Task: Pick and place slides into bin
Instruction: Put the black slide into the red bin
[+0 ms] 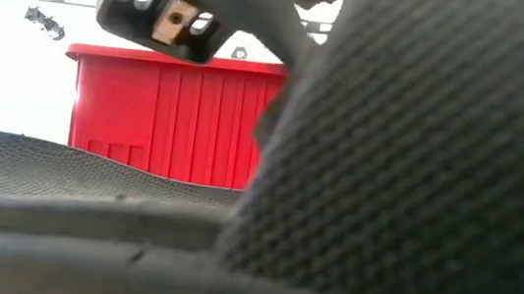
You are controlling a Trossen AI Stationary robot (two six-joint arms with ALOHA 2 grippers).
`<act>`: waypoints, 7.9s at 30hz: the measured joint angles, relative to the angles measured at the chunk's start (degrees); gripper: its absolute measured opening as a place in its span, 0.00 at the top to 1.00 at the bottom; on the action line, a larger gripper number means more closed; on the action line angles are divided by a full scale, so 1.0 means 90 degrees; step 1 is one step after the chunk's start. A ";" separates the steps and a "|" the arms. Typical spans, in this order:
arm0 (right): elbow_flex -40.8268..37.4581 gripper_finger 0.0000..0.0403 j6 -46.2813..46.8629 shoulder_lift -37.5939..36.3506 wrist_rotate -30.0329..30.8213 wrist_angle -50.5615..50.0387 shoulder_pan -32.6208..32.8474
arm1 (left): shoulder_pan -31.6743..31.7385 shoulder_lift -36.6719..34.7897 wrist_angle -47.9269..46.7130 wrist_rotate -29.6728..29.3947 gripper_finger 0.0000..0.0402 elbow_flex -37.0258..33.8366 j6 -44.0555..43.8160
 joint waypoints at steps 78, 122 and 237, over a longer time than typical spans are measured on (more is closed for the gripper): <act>0.0000 0.56 0.0439 0.0010 0.2590 -0.0220 -0.0439 | 0.8509 -0.3211 0.1750 0.0838 0.85 -0.4284 0.5592; -0.1700 0.56 0.2197 0.0007 -0.1660 0.0160 0.0467 | 0.8487 -0.3013 -0.1277 0.1329 0.50 -0.1520 0.6093; -0.1005 0.97 -0.6889 -0.0216 -0.1709 0.1331 -0.1301 | 0.3249 -0.2138 0.3847 0.0392 0.47 -0.1523 0.4097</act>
